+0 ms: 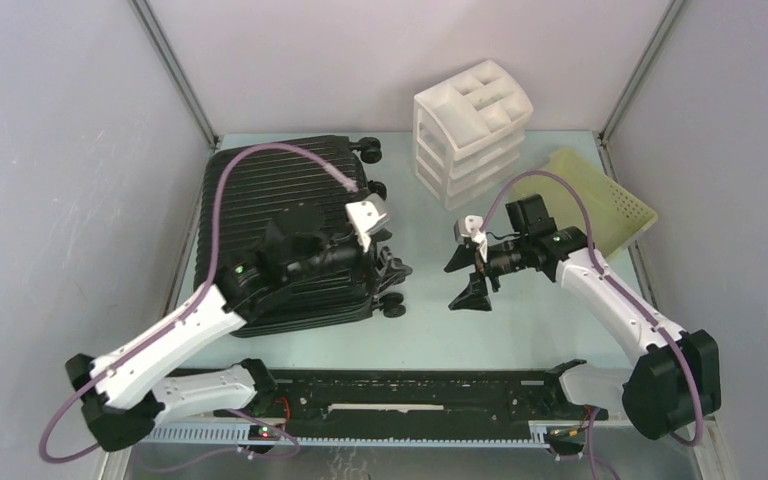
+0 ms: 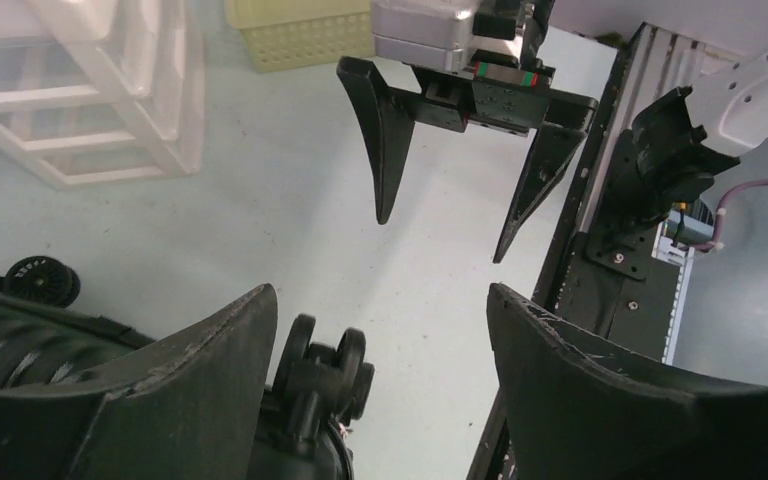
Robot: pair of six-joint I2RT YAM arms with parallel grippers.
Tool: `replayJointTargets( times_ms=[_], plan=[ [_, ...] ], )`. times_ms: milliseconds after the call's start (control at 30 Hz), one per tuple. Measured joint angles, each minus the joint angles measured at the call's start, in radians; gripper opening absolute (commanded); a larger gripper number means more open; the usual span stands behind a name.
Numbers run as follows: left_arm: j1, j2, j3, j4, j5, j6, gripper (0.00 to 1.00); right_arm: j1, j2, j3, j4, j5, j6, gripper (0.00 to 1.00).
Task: Open, take out, and arrange the luggage
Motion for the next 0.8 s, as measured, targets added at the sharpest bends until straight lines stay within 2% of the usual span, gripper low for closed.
replayJointTargets(
  times_ms=[167, 400, 533, 800],
  plan=[
    [0.0, -0.15, -0.081, -0.024, -0.059, -0.053, 0.81, 0.097, 0.03, 0.058, 0.015, 0.046, 0.016, 0.95],
    [0.0, -0.319, -0.161, -0.121, -0.153, -0.137, 0.79, 0.166, 0.126, 0.273, 0.029, 0.113, 0.035, 0.97],
    [0.0, -0.406, -0.195, -0.153, -0.179, -0.185, 0.78, 0.253, 0.191, 0.387, 0.029, 0.199, 0.045, 0.98],
    [0.0, -0.539, -0.286, -0.165, -0.21, -0.309, 0.77, 0.409, 0.322, 0.459, 0.016, 0.391, 0.071, 0.97]
  ],
)
